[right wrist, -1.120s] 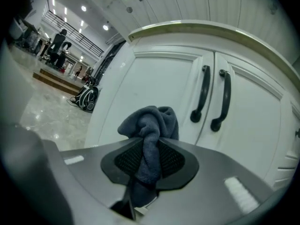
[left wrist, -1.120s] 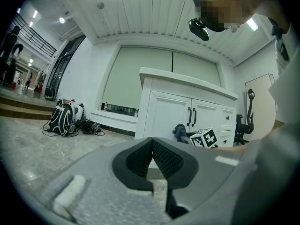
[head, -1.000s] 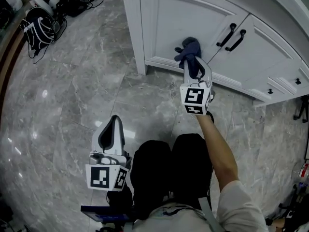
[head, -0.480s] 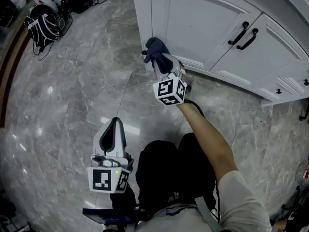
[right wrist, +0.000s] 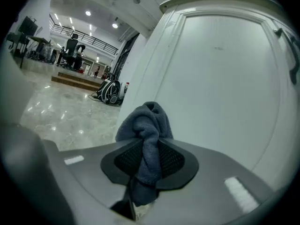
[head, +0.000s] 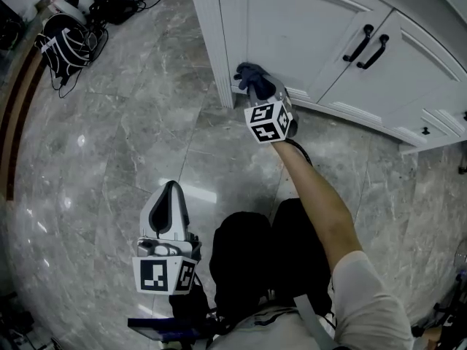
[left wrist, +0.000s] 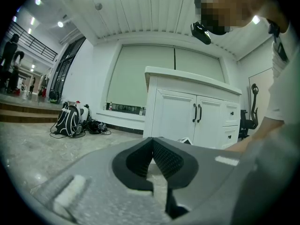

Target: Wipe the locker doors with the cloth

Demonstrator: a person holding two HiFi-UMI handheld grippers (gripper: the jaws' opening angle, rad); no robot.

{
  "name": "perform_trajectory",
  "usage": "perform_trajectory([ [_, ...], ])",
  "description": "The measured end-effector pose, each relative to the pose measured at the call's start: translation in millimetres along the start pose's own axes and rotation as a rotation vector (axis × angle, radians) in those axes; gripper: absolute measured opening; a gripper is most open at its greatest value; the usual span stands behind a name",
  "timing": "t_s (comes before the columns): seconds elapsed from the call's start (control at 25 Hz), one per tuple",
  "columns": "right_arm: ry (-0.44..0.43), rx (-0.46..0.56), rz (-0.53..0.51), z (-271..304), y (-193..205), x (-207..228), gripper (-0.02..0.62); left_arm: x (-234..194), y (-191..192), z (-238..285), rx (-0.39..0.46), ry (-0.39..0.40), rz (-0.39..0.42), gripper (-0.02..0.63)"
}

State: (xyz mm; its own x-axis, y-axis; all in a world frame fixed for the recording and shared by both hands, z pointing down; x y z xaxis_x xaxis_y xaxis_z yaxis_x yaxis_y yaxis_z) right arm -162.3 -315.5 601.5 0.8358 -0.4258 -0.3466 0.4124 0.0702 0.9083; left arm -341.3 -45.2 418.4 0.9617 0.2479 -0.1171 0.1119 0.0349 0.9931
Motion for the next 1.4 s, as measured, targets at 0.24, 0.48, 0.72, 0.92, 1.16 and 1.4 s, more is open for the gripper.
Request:
perform_trajectory([
  [0.24, 0.083, -0.051, 0.024, -37, 37, 47, 0.09, 12, 2, 5, -0.004, 0.025, 0.003, 0.002],
  [0.48, 0.154, -0.101, 0.049, -74, 67, 92, 0.091, 31, 1, 14, -0.006, 0.057, 0.003, 0.002],
  [0.72, 0.194, -0.133, 0.075, -96, 81, 109, 0.087, 47, -3, 17, 0.002, 0.085, 0.007, 0.002],
  [0.92, 0.112, -0.059, 0.065, -121, 56, 103, 0.089, 59, -4, 23, 0.008, 0.114, 0.002, 0.002],
  [1.16, 0.021, 0.084, -0.025, -188, -18, 107, 0.091, 85, -8, 35, 0.019, 0.166, 0.006, 0.002],
  [1.4, 0.099, 0.236, -0.054, -229, -106, 176, 0.091, 118, 0, 41, 0.002, 0.205, -0.011, 0.002],
])
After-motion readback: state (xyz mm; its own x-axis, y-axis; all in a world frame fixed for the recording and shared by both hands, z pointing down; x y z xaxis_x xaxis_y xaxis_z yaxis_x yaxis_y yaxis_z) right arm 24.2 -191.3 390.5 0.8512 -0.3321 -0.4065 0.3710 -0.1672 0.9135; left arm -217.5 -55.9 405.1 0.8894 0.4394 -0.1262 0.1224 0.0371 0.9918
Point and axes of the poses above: the fingertips, and each gripper's own axes: z forward along the fingers, x to its right, y out of its underside, the point moved 1 cm from there along -z, backward along the fingers, and after that the axes turned 9 degrees about x, right-handed, at the moved point
